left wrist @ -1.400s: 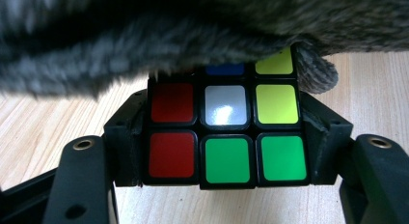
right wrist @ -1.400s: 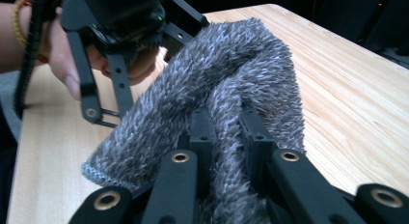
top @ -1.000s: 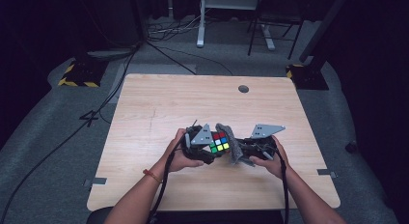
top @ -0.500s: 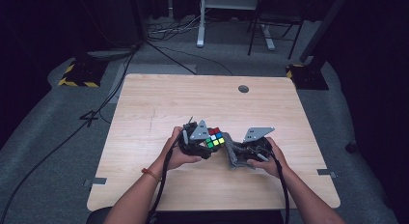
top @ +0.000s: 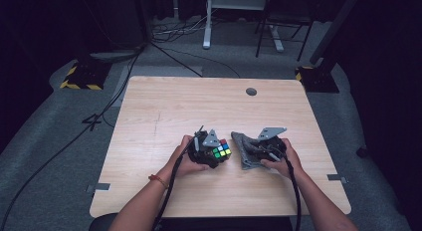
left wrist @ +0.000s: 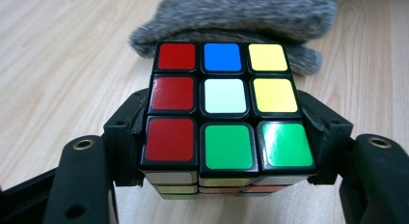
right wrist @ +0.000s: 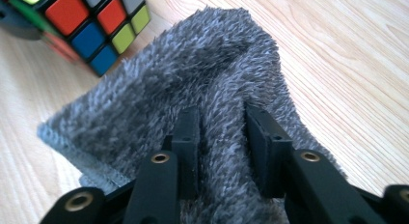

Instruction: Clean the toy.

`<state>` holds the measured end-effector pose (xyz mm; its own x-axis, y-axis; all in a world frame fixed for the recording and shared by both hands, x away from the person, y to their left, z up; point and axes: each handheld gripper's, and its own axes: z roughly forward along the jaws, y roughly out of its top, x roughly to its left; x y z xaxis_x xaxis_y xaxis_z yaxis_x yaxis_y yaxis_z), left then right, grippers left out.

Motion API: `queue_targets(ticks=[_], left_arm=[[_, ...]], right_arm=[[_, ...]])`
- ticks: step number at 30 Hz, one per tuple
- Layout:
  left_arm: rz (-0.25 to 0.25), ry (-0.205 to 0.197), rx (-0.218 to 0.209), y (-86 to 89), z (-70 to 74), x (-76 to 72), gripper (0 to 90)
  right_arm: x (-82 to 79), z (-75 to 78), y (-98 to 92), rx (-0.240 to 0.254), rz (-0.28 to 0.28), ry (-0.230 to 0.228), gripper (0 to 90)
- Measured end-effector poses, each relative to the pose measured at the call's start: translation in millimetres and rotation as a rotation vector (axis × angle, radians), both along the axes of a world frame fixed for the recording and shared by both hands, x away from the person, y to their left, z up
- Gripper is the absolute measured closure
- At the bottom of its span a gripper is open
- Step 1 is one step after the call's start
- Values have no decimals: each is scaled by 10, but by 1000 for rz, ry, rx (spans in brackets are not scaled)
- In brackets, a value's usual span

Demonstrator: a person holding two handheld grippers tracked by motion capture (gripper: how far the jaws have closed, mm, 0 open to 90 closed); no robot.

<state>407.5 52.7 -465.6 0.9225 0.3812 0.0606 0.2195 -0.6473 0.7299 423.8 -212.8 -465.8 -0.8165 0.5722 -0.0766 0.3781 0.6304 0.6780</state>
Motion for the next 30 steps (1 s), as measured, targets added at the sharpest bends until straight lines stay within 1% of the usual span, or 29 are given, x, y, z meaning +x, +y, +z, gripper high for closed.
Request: queue_targets(ticks=[6, 9, 11, 14, 16, 18, 20, 21, 24, 26, 28, 29, 30], left_arm=[[-27, 24, 32, -49, -90, 3, 329], [-24, 45, 18, -31, -118, 25, 329], [-25, 49, 12, -16, -122, 35, 328], [-29, 63, 8, 9, -126, 45, 325], [-32, 70, 9, 22, -123, 44, 321], [-29, 56, 9, 30, -103, 35, 315], [-35, 54, 5, 48, -69, 22, 313], [-37, 52, 12, 52, -57, 10, 313], [-52, 48, 23, 66, -28, -19, 309], [-56, 50, 32, 73, -10, -42, 309], [-66, 59, 40, 88, 4, -65, 307], [-65, 56, 47, 92, 9, -75, 307], [-69, 54, 54, 96, 19, -89, 306]], right_arm=[[12, -4, -10, -4, -11, 4, 593], [24, -9, -15, -6, -15, 12, 524], [34, -13, -24, -2, -22, 15, 496], [42, 2, -45, 24, -20, 22, 426], [40, 27, -54, 38, -26, 14, 359], [33, 55, -66, 54, -28, 6, 344], [20, 95, -75, 68, -34, -10, 327], [13, 114, -77, 77, -31, -12, 324], [-20, 178, -81, 95, -29, -42, 334], [-63, 235, -66, 119, -11, -57, 353], [-108, 278, -34, 127, 12, -70, 366], [-143, 302, -3, 133, 34, -78, 375], [-164, 312, 20, 133, 45, -81, 381]])
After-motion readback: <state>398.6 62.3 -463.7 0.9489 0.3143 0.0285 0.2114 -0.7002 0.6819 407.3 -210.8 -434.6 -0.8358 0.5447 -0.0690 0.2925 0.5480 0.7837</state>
